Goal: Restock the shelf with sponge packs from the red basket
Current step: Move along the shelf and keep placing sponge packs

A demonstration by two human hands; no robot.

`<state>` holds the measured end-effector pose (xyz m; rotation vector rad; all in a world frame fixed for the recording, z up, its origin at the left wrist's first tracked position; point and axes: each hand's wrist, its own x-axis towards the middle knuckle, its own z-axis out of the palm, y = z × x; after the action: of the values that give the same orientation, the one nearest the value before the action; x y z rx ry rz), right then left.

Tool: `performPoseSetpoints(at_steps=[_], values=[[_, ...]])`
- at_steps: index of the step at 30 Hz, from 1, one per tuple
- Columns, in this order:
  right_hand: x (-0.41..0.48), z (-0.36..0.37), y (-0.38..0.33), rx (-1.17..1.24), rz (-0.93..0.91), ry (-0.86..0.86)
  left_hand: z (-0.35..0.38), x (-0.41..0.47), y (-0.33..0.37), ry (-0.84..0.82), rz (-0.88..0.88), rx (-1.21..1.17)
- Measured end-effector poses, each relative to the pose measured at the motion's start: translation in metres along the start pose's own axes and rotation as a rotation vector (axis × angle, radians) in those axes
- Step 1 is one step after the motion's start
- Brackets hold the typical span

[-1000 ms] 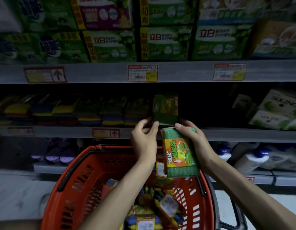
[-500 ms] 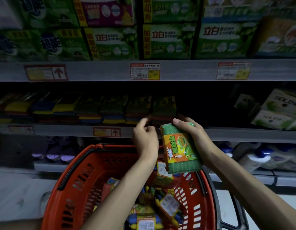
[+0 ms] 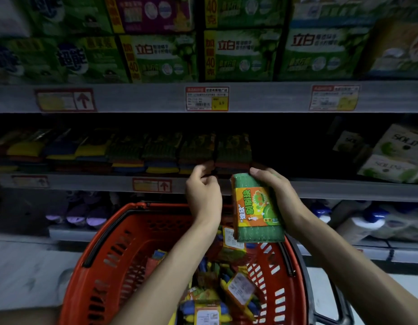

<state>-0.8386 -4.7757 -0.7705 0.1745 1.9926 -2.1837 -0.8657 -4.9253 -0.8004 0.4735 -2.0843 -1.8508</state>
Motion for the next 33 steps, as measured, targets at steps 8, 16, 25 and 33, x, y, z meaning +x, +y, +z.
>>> performPoseSetpoints(at_steps=[8,16,25,33], values=[[0.002,0.001,0.007,-0.081,-0.002,0.007,-0.003,0.002,-0.003,0.023,0.001,0.037],[0.006,-0.001,0.013,-0.112,0.018,0.022,-0.003,0.004,-0.003,0.014,-0.001,0.027],[0.0,0.002,0.009,-0.166,-0.004,0.01,-0.005,0.002,-0.001,-0.041,-0.019,-0.01],[-0.005,0.004,0.003,-0.167,0.009,0.005,-0.009,0.001,0.001,-0.062,-0.01,-0.04]])
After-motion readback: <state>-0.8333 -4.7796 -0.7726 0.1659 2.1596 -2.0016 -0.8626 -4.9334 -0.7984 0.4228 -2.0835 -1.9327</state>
